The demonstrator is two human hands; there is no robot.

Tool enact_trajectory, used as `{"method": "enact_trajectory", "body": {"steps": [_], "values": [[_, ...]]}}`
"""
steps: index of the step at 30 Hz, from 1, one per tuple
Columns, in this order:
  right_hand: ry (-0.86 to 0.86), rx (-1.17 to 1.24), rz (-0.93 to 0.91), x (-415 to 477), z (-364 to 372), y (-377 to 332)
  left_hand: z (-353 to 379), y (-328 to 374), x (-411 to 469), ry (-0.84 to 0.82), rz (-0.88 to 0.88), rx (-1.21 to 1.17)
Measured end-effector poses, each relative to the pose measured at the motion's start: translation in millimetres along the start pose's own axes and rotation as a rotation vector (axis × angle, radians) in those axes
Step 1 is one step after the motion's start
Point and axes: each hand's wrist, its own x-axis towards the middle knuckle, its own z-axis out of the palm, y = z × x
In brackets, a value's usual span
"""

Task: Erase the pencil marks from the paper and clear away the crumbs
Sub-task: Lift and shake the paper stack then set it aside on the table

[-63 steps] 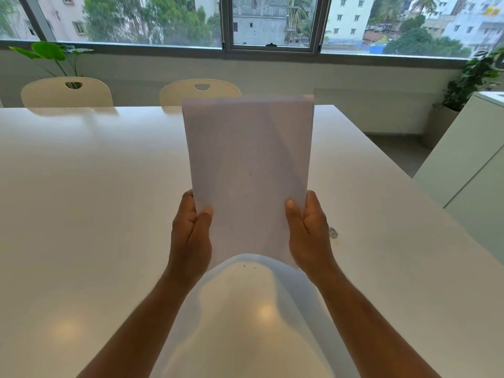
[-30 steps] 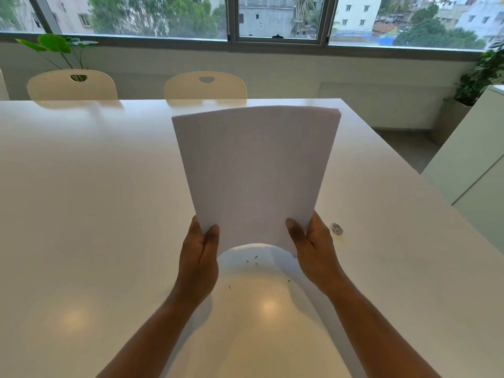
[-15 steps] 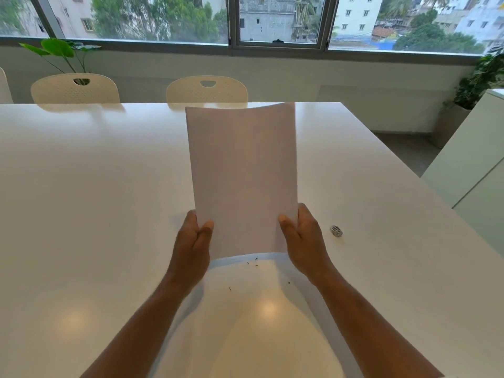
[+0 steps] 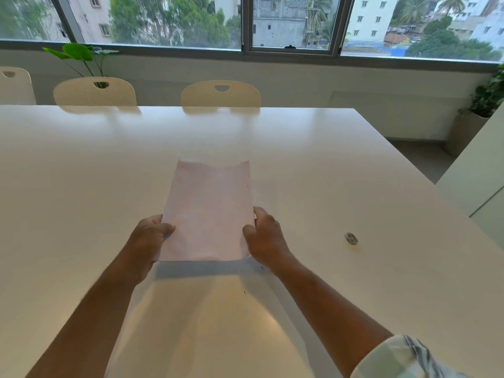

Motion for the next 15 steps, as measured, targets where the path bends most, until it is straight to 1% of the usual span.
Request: {"method": "enact_trajectory", "body": {"steps": [5,9,11,15], "values": [[-0.071,-0.227,0.003,13,16,2,-10,-7,8,0.021,-0.077,0.090],[-0.079,-0.348,-0.017,13,13,9,-15,-14,13,0.038,-0.114,0.173],[-0.010,-0.370,-0.066,12,3,13,-16,-12,13,0.048,-0.122,0.183],[0.215,-0.399,-0.177,10,-45,28,-19,-10,13,0.082,-0.124,0.201]]}}
